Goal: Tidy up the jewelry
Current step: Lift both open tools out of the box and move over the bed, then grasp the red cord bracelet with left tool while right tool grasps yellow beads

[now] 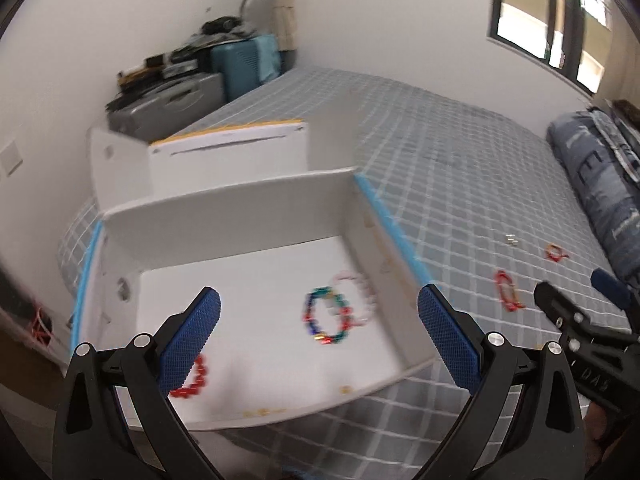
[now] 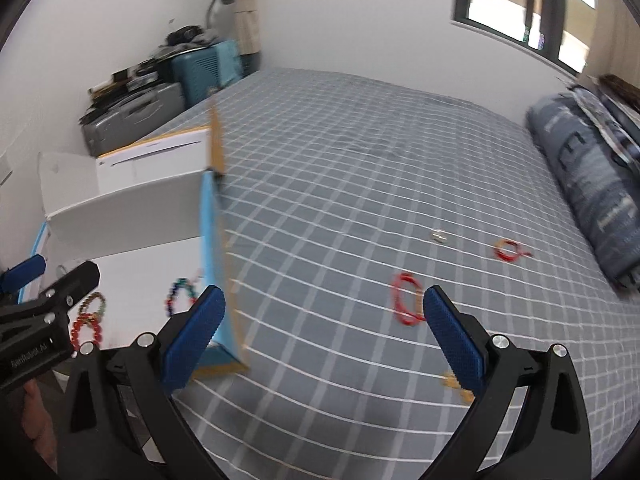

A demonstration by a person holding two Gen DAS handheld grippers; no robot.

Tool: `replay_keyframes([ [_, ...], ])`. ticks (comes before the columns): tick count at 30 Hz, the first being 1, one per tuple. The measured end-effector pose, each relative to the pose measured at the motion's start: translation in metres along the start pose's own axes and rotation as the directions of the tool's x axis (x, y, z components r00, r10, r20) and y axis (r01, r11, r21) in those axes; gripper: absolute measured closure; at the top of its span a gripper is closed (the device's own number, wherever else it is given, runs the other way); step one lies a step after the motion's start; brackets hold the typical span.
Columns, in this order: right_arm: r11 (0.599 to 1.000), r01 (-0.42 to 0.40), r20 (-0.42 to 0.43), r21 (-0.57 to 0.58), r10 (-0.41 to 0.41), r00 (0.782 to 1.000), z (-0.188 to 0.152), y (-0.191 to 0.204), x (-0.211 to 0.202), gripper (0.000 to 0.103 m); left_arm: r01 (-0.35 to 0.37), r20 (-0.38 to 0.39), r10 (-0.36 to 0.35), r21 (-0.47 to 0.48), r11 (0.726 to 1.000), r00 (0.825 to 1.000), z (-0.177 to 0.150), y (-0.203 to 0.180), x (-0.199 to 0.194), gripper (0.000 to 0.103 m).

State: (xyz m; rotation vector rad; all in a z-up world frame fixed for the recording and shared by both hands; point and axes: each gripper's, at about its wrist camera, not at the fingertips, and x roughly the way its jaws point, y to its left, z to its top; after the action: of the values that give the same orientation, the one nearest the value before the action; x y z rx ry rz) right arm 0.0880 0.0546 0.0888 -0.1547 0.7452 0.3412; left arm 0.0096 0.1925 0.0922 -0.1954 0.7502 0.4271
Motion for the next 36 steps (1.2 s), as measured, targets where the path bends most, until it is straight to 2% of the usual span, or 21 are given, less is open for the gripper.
replay_keyframes([
  [6, 0.996, 0.071, -0.008, 0.06, -0.07, 0.997, -0.015, -0.059, -0.013, 0.008, 0.081, -0.016, -0.08, 0.101, 0.992, 0.997, 0.012, -0.075, -0.001, 0.006],
  [12, 0.986, 0.126, -0.032, 0.11, -0.124, 0.992, -0.031, -0.109, -0.015, 0.008, 0.167, -0.065, -0.158, 0.167, 0.972, 0.985, 0.017, -0.144, 0.017, 0.006],
  [20, 0.978, 0.148, -0.104, 0.145, -0.134, 0.986, -0.06, -0.15, 0.017, 0.008, 0.248, -0.191, -0.206, 0.234, 0.94, 0.96, 0.009, -0.219, 0.082, 0.006],
  [23, 0.978, 0.145, -0.14, 0.15, -0.124, 0.982, -0.072, -0.161, 0.036, 0.008, 0.265, -0.237, -0.206, 0.252, 0.931, 0.949, 0.004, -0.237, 0.108, 0.006],
  [26, 0.981, 0.123, -0.172, 0.15, -0.097, 0.98, -0.082, -0.167, 0.053, 0.008, 0.247, -0.25, -0.175, 0.293, 0.924, 0.952, -0.003, -0.255, 0.135, 0.006],
  [29, 0.984, 0.096, -0.205, 0.152, -0.064, 0.977, -0.091, -0.171, 0.069, 0.008, 0.248, -0.281, -0.163, 0.302, 0.92, 0.946, -0.01, -0.264, 0.158, 0.006],
  [36, 0.988, 0.05, -0.267, 0.145, -0.01, 0.964, -0.11, -0.171, 0.1, 0.008, 0.218, -0.283, -0.137, 0.279, 0.935, 0.949, -0.022, -0.272, 0.201, 0.006],
])
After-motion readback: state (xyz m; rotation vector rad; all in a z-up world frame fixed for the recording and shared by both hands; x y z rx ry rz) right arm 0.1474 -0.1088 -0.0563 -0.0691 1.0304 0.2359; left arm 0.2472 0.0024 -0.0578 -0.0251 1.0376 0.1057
